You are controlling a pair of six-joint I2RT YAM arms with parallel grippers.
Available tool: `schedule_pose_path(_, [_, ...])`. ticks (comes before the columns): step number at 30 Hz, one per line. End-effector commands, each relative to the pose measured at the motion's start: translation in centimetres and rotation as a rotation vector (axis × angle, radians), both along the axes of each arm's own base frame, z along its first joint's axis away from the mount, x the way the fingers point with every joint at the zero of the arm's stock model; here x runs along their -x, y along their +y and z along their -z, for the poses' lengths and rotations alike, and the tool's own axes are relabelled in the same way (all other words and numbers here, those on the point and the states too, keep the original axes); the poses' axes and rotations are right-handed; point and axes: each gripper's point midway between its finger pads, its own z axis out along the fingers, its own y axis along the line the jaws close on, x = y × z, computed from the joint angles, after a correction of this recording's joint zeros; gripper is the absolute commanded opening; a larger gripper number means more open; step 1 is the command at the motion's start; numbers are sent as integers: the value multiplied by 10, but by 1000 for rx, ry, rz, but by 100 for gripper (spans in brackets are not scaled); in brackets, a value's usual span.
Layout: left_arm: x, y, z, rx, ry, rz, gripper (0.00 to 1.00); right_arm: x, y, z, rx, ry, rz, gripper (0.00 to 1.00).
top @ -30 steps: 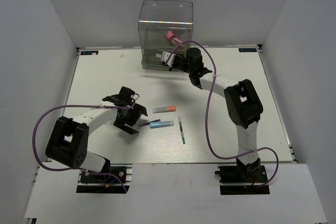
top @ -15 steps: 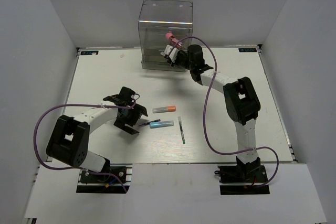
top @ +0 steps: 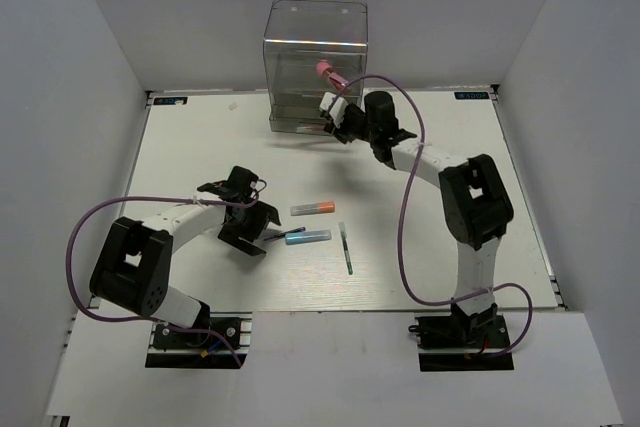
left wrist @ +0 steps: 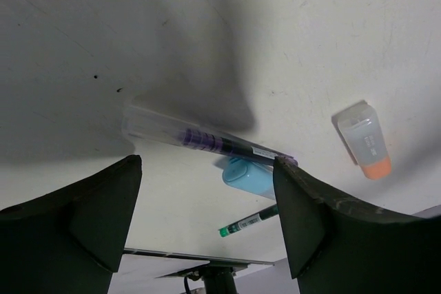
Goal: Sort the stationery into containers
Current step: Place the stationery into the container, then grab a piece of stationery with the left arm
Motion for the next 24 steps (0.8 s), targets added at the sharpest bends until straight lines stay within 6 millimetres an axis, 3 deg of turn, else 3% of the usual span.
schedule_pose_path(1, [-3, 3, -6, -24, -6, -18, 85, 26, -8, -37, -89, 2, -22, 49])
schedule_pose_path(2, [0, 2, -5, -27, 2, -9, 82, 34, -10, -64, -117, -48, -30, 49])
schedule_pose_path(4, [3, 3, -2, -32, 27, -34, 80, 50, -17, -49, -118, -2, -40, 49])
schedule_pose_path(6, [3, 3, 0, -32, 40, -54, 76, 76, -26, -51, -126, 8, -61, 49])
schedule_pose_path(7, [0, 1, 0, -28, 45, -77, 75, 85, -29, -63, -141, -8, -67, 49])
schedule_pose_path(9, [0, 1, 1, -30, 61, -99, 73, 107, -37, -52, -145, 27, -78, 49])
schedule_pose_path(10, [-4, -1, 1, -29, 65, -112, 71, 114, -41, -67, -164, -1, -82, 49])
schedule_pose_path(11, [-3, 2, 3, -49, 79, -115, 71, 128, -47, -59, -170, 30, -78, 49])
schedule_pose_path(12, [-6, 4, 3, -65, 82, -134, 70, 135, -51, -72, -189, 11, -77, 49])
schedule_pose_path(13, [-14, 5, 1, -77, 65, -148, 70, 140, -53, -71, -203, 31, -71, 50])
schedule_pose_path(17, [-17, 5, 13, -100, 98, -170, 70, 167, -63, -77, -244, 71, -69, 50])
schedule_pose_path(20, [-19, 3, 22, -108, 132, -167, 61, 191, -71, -86, -259, 65, -86, 51])
schedule_pose_path(21, [-21, 2, 23, -110, 135, -167, 58, 199, -75, -79, -254, 85, -84, 53])
schedule_pose_path(22, [-20, 2, 26, -114, 143, -167, 47, 204, -78, -84, -259, 75, -82, 53])
schedule_pose_path(24, [-19, 3, 29, -119, 153, -167, 39, 210, -85, -75, -250, 95, -55, 72])
